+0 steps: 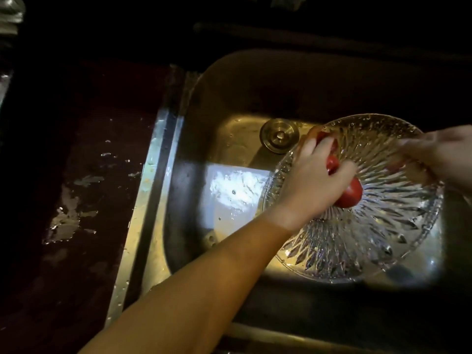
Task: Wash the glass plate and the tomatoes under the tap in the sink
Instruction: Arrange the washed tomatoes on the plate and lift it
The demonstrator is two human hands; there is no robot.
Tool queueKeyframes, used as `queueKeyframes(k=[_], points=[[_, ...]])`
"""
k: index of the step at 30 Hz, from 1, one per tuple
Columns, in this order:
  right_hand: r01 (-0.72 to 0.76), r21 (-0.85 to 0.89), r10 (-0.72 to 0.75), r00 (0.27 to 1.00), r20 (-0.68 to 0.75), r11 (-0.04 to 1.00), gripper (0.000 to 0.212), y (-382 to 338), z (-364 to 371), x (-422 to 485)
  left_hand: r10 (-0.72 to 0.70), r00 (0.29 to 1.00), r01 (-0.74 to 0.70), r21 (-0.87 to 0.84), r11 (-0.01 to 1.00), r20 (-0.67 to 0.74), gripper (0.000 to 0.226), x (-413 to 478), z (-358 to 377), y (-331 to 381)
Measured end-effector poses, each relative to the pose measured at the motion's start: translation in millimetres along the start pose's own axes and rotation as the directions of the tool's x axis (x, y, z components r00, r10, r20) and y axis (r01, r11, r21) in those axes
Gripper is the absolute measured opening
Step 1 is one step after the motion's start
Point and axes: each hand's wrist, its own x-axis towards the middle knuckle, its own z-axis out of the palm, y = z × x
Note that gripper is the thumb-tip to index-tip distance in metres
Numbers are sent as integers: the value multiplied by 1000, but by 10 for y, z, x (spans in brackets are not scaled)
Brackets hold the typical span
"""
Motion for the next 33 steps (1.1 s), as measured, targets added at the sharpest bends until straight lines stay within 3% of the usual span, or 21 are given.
queueKeyframes(k=[8,13,19,25,33], points=[[-9,-33,8,1000,-9,999,41,-308,-114,-223,-10,999,10,20,1000,42,58,-143,-172,294],[-40,25,37,995,96,999,43,-535,-325,-327,18,999,-17,26,1000,-32,59,-289,-386,594],[233,101,-244,962,124,967,36,-1086,-346,-761,110,977,-80,165,983,-180,61,-727,-870,1052],[334,235,-379,907,184,913,29,-1924,-148,-1160,174,915,-42,344,938,-365,56,-1208,-1622,1471],[457,362,-565,770,297,813,22,-2959,717,-1655,194,817,112,479,871,-543,51,-2016,-2844,1530]])
